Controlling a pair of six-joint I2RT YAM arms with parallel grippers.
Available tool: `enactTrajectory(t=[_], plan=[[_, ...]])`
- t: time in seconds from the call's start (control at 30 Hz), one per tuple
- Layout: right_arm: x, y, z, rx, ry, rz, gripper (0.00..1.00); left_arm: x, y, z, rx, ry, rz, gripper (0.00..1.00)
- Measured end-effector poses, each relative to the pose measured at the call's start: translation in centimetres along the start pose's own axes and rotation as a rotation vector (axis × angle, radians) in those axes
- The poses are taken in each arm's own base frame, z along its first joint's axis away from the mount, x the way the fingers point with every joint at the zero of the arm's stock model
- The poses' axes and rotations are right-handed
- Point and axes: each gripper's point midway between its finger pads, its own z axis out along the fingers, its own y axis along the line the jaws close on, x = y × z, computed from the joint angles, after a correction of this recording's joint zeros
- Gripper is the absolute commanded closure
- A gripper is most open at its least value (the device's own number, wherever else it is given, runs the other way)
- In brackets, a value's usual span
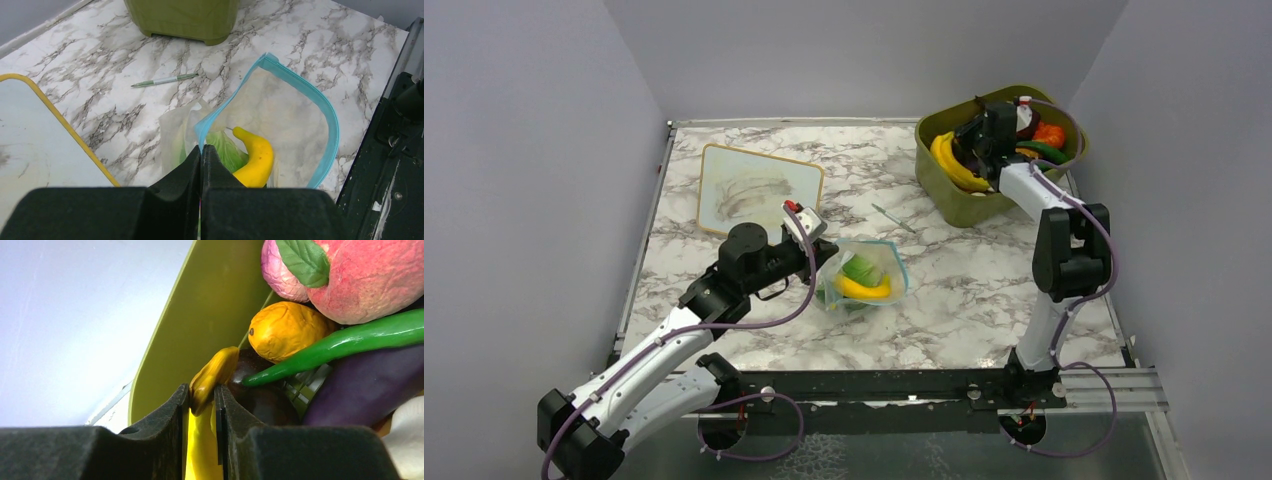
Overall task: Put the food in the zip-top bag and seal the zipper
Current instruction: Pick up the fake fruit from the bin.
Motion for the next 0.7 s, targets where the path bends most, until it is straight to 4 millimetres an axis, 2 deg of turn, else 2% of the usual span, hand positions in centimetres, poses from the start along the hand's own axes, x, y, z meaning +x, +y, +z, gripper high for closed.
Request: enactTrajectory(t=[0.37, 0.7], plan=[[-1.7, 1.0, -2.6, -0.033, -0.036, -0.067, 0.99, -0.6, 0.3, -0.4, -0.025, -0.020, 0.013, 1.00], [-5.1, 3.4, -7.6, -0.129, -0.138, -0.196, 0.99, -1.0, 0.4, -0.8, -0.034, -0.038, 0.019, 1.00]])
